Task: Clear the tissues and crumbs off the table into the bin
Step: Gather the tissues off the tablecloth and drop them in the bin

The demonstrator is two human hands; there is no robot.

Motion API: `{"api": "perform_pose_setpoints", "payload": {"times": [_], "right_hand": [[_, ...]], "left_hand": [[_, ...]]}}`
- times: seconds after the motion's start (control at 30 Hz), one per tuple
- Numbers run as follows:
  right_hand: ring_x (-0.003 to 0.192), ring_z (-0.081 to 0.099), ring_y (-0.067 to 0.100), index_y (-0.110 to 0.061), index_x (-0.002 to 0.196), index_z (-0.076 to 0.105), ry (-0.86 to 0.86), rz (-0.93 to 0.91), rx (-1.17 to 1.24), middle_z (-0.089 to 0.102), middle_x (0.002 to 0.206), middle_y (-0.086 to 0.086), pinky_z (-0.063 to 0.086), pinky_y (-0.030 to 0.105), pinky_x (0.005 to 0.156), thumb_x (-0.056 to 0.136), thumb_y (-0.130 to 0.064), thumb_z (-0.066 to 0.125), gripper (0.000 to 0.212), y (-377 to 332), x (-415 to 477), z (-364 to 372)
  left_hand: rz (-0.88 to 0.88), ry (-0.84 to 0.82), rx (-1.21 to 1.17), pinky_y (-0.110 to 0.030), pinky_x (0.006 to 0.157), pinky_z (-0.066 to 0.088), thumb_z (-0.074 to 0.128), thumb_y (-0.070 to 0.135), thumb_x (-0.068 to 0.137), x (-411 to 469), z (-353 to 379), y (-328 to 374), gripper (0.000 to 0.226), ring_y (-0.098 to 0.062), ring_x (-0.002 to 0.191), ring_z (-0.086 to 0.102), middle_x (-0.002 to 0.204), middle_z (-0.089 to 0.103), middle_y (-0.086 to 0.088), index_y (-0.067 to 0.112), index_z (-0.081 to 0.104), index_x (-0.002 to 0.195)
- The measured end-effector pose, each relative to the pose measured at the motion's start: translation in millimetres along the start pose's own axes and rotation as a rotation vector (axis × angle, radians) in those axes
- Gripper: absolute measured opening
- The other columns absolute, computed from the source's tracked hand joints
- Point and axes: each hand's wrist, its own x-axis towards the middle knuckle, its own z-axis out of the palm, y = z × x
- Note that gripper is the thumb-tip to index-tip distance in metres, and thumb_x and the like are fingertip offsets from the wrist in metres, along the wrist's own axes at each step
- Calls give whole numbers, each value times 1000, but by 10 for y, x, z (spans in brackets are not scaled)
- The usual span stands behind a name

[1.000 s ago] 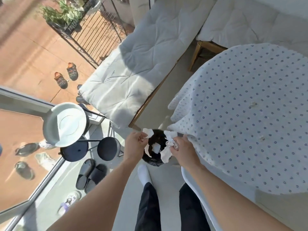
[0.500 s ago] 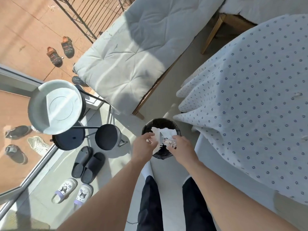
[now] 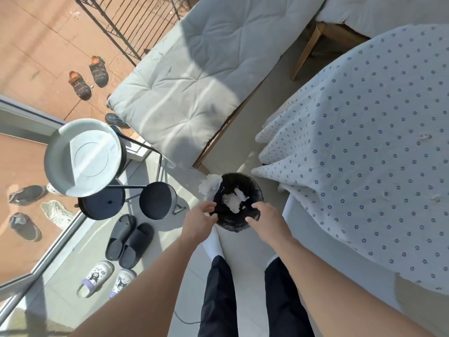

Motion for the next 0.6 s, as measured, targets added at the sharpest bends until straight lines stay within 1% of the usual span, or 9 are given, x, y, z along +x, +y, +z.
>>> {"api": "perform_pose_setpoints", "payload": {"times": [0.07, 0.13, 0.2, 0.27, 0.37, 0.47, 0.53, 0.6], "right_hand": [[123, 60, 24, -23, 140, 56, 9, -4, -1, 59, 137, 2, 54, 42, 99, 99, -38, 68, 46, -5, -57, -85], [124, 59, 24, -23, 141, 56, 24, -8, 3, 60, 136, 2, 54, 43, 100, 98, -38, 68, 47, -6, -125, -188], [124, 60, 24, -23, 141, 56, 46, -11, 17, 60, 137, 1, 53, 44, 101, 98, -39, 68, 48, -3, -209, -309], [123, 61, 24, -24, 140, 56, 68, -13, 36, 60, 137, 1, 54, 45, 101, 98, -40, 68, 47, 4, -299, -447], [117, 64, 22, -25, 139, 58, 107, -22, 66, 60, 135, 0, 56, 43, 98, 97, -41, 68, 46, 33, -452, -694], [110, 66, 20, -24, 136, 59, 162, -38, 117, 62, 131, -1, 57, 40, 96, 96, -39, 69, 44, 103, -611, -963], [113, 65, 18, -23, 134, 61, 207, -46, 134, 63, 130, -2, 55, 38, 98, 96, -38, 70, 41, 170, -706, -1149], [118, 63, 16, -24, 133, 62, 243, -44, 157, 64, 128, -5, 53, 36, 100, 96, -37, 69, 39, 246, -793, -1335]], "left_hand": [[10, 13, 21, -23, 71, 54, 63, 22, 98, -47, -29, 88, 37, -15, 98, 73, 131, 70, 4, 28, 67, 134], [25, 19, 31, -21, 67, 52, 63, 23, 98, -103, -47, 202, 36, -17, 97, 74, 129, 70, 5, 28, 68, 133], [41, 25, 32, -23, 70, 53, 63, 23, 97, -176, -54, 337, 34, -20, 99, 74, 128, 71, 5, 26, 69, 131], [57, 28, 36, -27, 78, 56, 63, 25, 97, -256, -53, 491, 33, -21, 101, 74, 127, 72, 5, 26, 70, 130], [89, 14, 64, -31, 86, 58, 63, 24, 97, -388, -28, 766, 34, -21, 108, 72, 127, 73, 6, 26, 70, 131], [121, 14, 96, -35, 94, 57, 61, 21, 95, -526, 20, 1083, 37, -18, 106, 72, 126, 73, 7, 27, 69, 131], [148, 6, 114, -36, 95, 57, 61, 22, 95, -604, 62, 1317, 38, -15, 105, 71, 125, 72, 10, 30, 69, 131], [181, -14, 141, -37, 98, 56, 60, 23, 96, -662, 117, 1561, 37, -13, 108, 70, 125, 71, 13, 30, 68, 131]]}}
